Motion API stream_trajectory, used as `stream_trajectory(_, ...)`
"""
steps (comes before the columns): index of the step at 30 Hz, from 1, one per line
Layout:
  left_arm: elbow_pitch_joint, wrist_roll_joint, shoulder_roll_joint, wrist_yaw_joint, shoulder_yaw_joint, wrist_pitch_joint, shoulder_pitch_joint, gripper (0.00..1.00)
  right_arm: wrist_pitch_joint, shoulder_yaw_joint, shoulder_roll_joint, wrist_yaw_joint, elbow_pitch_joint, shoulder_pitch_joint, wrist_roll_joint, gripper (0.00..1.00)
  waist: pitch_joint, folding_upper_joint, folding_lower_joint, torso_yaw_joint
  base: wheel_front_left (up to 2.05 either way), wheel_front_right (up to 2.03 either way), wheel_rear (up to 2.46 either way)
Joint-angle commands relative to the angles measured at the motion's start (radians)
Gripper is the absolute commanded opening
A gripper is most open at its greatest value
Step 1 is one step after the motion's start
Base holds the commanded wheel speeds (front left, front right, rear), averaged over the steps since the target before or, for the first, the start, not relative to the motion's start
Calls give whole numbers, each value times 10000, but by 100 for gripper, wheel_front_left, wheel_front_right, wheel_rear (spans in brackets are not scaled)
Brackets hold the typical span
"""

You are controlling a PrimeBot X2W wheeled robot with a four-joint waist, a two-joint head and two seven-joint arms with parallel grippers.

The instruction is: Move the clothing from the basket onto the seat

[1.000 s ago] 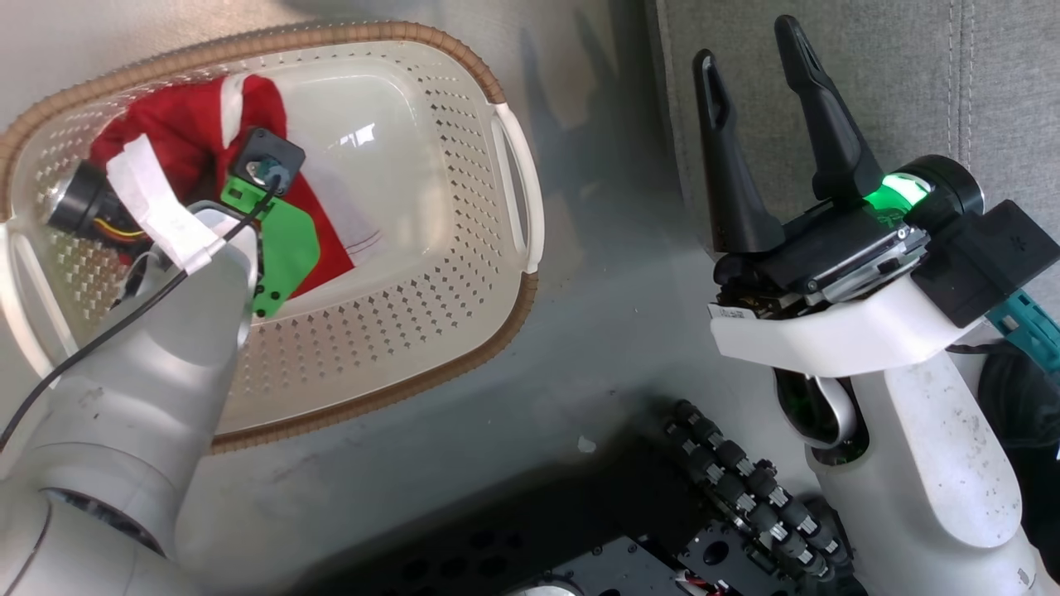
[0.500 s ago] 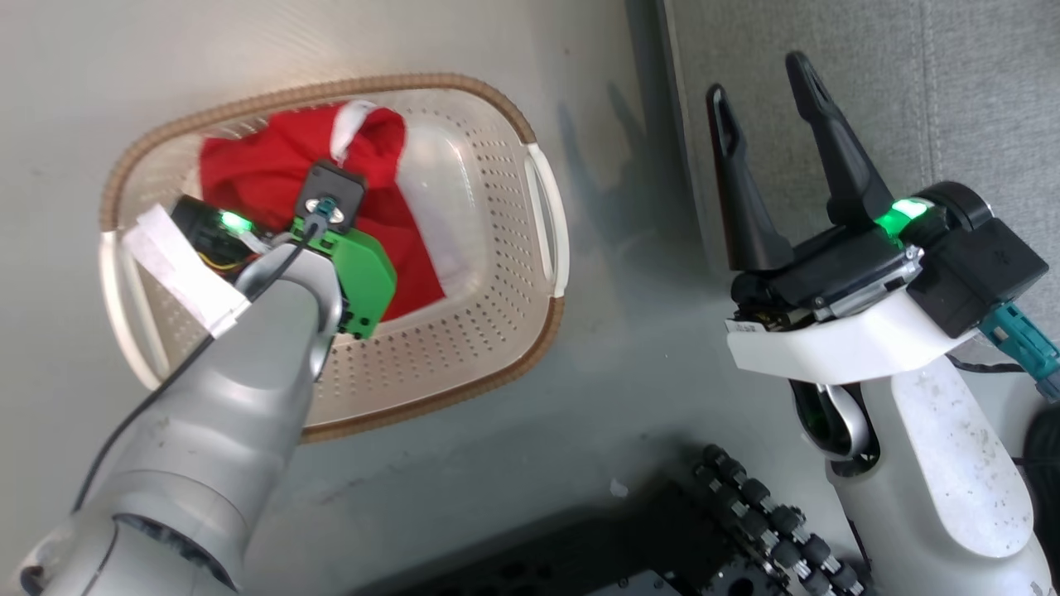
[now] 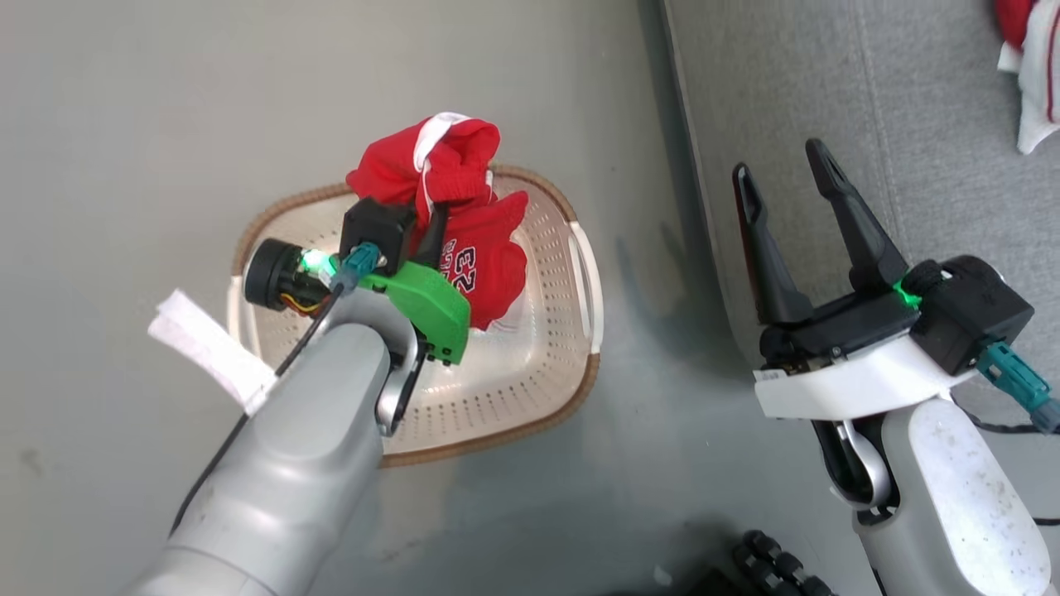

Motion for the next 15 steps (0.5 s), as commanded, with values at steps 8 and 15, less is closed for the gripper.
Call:
stream_trajectory(8,-2819,421,461,184,748,-3,1483,0,461,-275,-9,-3,-181,832,-106,100,-2153,0,1,886,0,0,0)
stream_trajectory(15,-4966,676,785,215,1326,-4,2293,0,790,-486,-13,-3,-338,1306,-167,100,-3008,0,1,1197,0,0,0)
